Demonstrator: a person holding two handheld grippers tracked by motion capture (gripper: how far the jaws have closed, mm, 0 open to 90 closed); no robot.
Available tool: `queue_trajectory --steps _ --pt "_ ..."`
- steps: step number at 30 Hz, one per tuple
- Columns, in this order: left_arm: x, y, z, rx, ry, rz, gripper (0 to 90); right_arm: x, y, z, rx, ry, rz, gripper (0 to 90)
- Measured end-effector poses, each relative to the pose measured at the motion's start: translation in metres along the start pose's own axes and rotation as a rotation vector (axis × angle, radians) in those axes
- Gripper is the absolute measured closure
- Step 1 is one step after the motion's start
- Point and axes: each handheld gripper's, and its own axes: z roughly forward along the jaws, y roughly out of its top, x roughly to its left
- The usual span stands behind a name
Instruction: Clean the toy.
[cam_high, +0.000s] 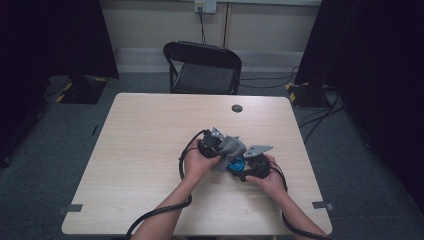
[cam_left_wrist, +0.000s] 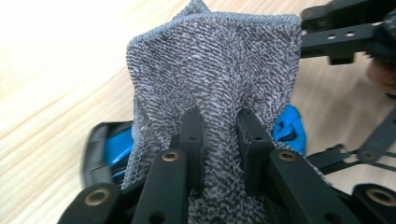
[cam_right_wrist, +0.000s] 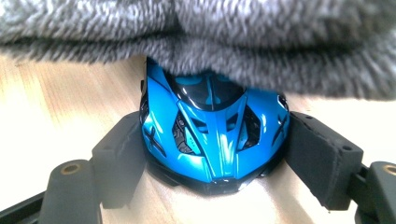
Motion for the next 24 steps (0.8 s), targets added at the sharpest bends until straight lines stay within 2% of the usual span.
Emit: queue_trajectory --steps 7,24 --pt "0.013 -0.004 -0.004 0.002 0.022 -0.026 75.4 0.0 0.0 0.0 0.001 0.0 0.001 24.0" --pt "0.024 -0.007 -0.008 0.006 0.056 -0.048 75.4 0.0 0.0 0.0 0.0 0.0 -0.001 24.0"
